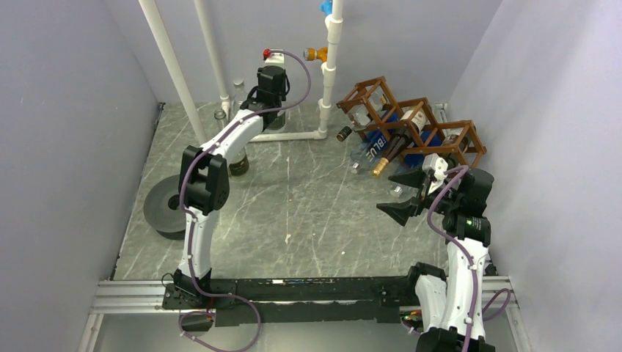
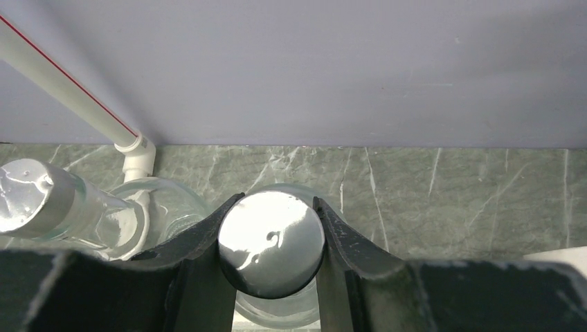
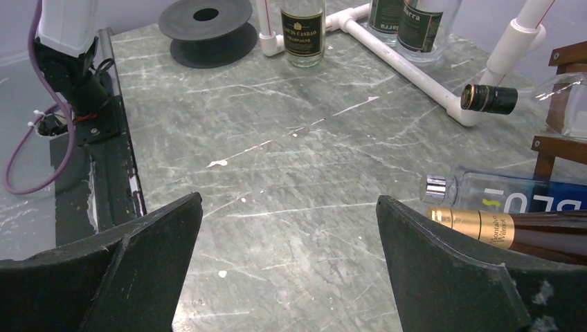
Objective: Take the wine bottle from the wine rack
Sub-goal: Place the wine bottle at the center of the board.
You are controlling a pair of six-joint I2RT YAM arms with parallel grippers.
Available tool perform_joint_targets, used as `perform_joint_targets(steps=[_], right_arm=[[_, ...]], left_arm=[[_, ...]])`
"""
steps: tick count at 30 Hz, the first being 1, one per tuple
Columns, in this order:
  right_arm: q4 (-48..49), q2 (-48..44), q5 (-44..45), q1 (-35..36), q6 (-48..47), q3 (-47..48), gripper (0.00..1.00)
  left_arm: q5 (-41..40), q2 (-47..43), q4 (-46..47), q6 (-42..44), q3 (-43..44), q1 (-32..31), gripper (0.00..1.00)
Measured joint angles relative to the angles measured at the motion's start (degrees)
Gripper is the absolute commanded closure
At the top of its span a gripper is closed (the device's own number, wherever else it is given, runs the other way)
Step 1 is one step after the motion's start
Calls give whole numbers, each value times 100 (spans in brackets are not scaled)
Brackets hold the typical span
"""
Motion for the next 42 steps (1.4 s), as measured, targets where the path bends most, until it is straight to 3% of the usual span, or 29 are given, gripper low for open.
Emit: perform_joint_targets(steps=[4, 25, 35, 42], right_arm=[[0, 0, 0, 0, -2, 0, 1], [-22, 0, -2, -2, -7, 0, 1], [-28, 0, 0, -2, -57, 0, 1], [-140, -7, 0, -2, -120, 0, 1]], left_arm=[[-22, 11, 2, -13, 0, 26, 95], [-120, 149, 175, -155, 17, 61, 44], [-146, -96, 522, -177, 155, 85, 35], [334, -671, 501, -358, -127, 90, 18]])
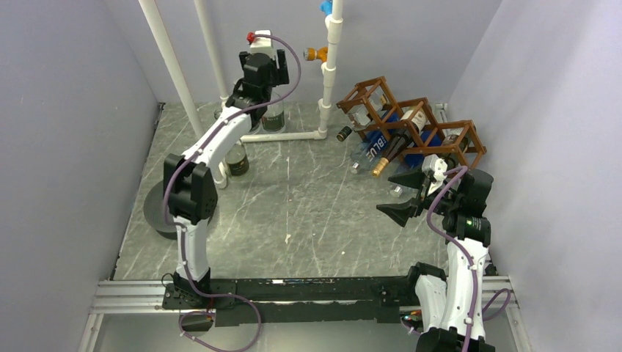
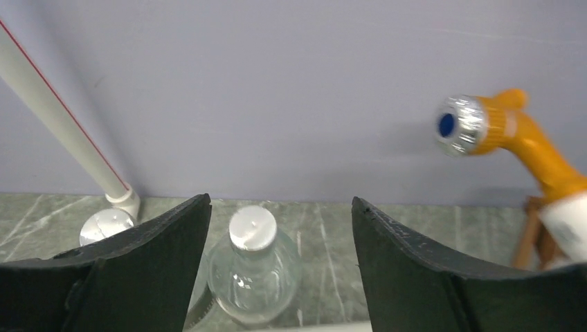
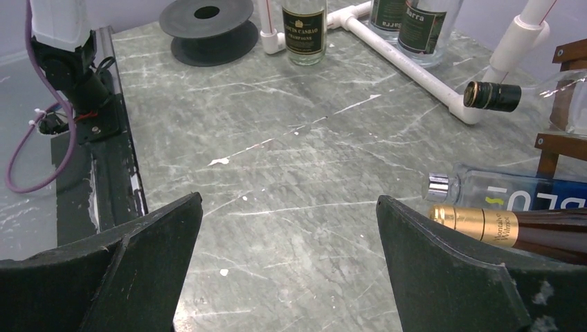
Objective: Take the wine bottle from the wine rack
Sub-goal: Place the wine bottle at the center of the board, then pick up the wine bottle from the wine rack.
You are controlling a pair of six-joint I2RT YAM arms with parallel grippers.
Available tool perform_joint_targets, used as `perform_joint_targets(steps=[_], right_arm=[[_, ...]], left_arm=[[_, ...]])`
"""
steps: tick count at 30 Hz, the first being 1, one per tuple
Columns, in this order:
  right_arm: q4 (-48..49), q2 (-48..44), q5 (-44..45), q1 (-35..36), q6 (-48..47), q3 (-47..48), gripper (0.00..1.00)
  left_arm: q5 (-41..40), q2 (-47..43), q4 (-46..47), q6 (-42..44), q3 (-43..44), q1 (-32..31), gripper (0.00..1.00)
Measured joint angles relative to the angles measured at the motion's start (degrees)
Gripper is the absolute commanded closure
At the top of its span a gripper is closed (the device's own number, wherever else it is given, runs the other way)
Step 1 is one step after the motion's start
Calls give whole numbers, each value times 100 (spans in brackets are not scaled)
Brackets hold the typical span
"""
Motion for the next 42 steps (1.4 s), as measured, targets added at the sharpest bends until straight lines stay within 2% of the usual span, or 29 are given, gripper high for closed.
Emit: perform_joint_targets(steps=[8, 17, 20, 29, 34, 42], right_arm=[[-94, -37, 2, -2, -72, 0, 1], [-162, -66, 2, -52, -160, 0, 1], [-195, -61, 4, -72, -199, 0, 1], [-542, 164, 31, -229, -570, 9, 1], [-1451, 597, 238, -280, -1360, 289, 1], [-4044, 1821, 787, -282, -3392, 1829, 0]], left_arm=[[1471, -1283, -63, -243, -931, -4, 11], [3300, -1864, -798, -754, -1141, -4, 11], [3797, -2063, -1047, -896, -1460, -11, 11], [4553, -2962, -1617, -800, -2677, -232, 11], [4697, -3587, -1655, -437, -3436, -590, 10], [4586, -3895, -1703, 33, -4179, -848, 9]])
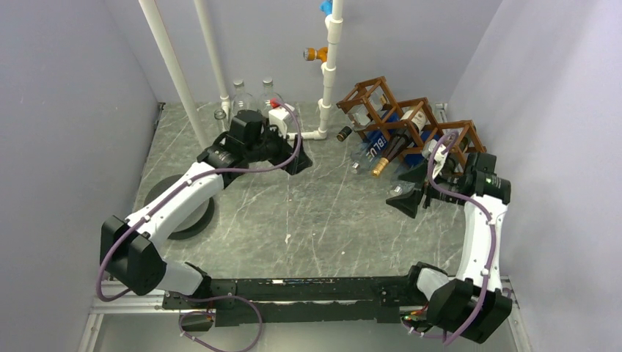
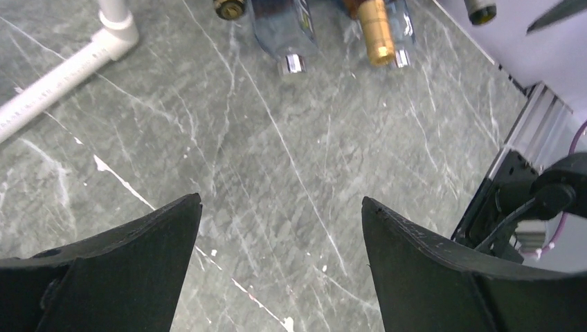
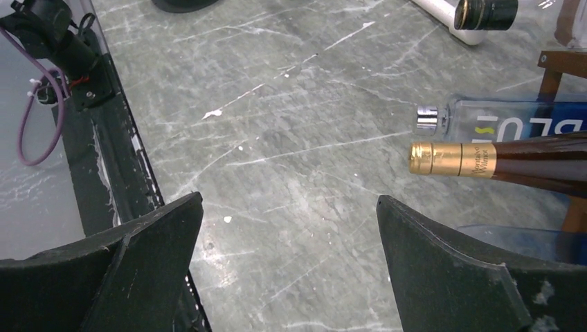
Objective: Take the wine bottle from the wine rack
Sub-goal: Pick up the wine bottle from the wine rack.
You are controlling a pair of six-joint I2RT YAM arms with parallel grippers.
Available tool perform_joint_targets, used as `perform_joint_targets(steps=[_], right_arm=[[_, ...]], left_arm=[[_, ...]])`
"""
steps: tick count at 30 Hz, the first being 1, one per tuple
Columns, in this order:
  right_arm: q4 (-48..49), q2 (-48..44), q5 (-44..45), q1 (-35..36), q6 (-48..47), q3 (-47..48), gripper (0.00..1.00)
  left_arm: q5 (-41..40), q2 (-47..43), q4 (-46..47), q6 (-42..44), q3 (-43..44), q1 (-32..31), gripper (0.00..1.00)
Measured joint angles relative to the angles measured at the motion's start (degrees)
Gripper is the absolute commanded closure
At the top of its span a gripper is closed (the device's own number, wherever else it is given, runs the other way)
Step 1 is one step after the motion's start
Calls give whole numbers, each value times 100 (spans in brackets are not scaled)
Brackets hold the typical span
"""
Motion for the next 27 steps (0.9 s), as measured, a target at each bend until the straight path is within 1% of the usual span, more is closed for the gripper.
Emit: perform_joint_targets(steps=[3, 7, 11, 16, 27], right_arm=[[-546, 177, 214, 0, -247, 470, 0], [-695, 105, 503, 0, -44, 881, 0], [-570, -17, 848, 0, 435, 1231, 0], [-372, 122, 1108, 0, 925, 1725, 0], [310, 520, 1486, 0, 2184, 1867, 0]], left_arm=[[-44, -120, -31, 120, -184, -181, 8], [-153, -264, -85, 247, -308, -463, 7], [-444, -326, -122, 463, -310, -695, 6], [-715, -435, -122, 575, -356, -732, 3], [-1016, -603, -122, 634, -361, -732, 2]])
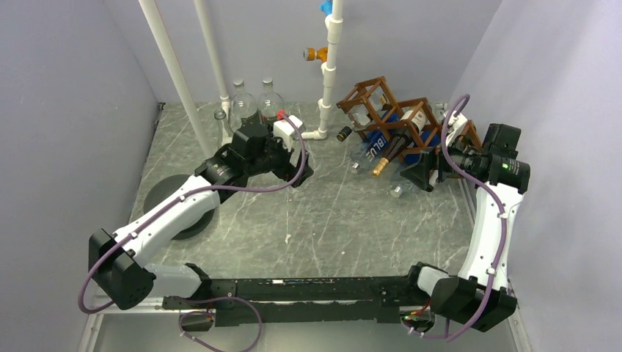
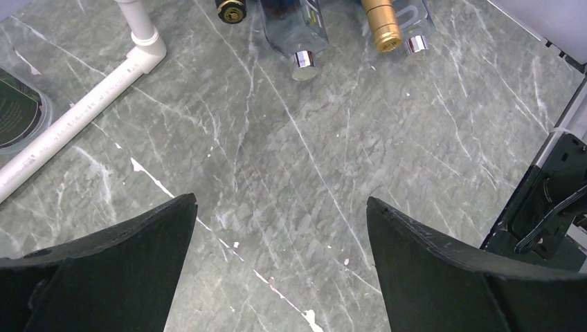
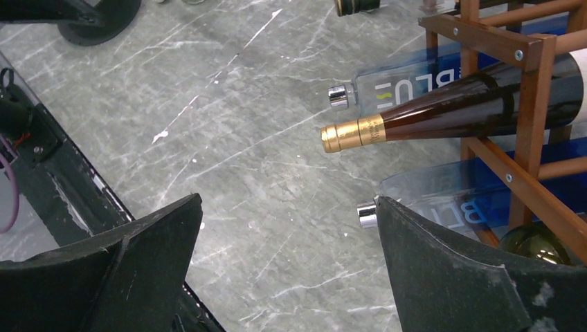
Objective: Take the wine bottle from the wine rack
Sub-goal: Pick up the wine bottle from the wine rack.
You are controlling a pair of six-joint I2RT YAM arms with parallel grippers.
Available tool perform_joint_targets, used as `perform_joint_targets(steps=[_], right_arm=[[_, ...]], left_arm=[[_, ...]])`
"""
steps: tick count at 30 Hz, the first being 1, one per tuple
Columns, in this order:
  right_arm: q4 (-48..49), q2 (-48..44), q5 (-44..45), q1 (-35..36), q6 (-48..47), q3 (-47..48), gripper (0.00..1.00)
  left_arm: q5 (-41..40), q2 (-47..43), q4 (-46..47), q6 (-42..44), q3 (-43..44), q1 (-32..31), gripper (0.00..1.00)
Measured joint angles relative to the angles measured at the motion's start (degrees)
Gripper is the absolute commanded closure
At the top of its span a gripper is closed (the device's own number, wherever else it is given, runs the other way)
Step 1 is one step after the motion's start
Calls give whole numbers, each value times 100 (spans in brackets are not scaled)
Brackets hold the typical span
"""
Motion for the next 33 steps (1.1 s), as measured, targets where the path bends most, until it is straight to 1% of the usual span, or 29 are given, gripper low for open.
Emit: perform_joint_targets(steps=[7, 13, 20, 33], right_arm=[[540, 0, 372, 0, 782, -72, 0], [999, -13, 813, -4, 1401, -402, 0], [1491, -50, 1364, -20, 2085, -811, 0], [2076, -203, 2221, -175, 3088, -1375, 0]], left_arm=[[-142, -83, -2, 22, -9, 0, 1], [-280, -308, 4, 127, -96, 0, 0], [-332, -341, 4, 151, -105, 0, 0], [-369, -341, 4, 151, -105, 0, 0]])
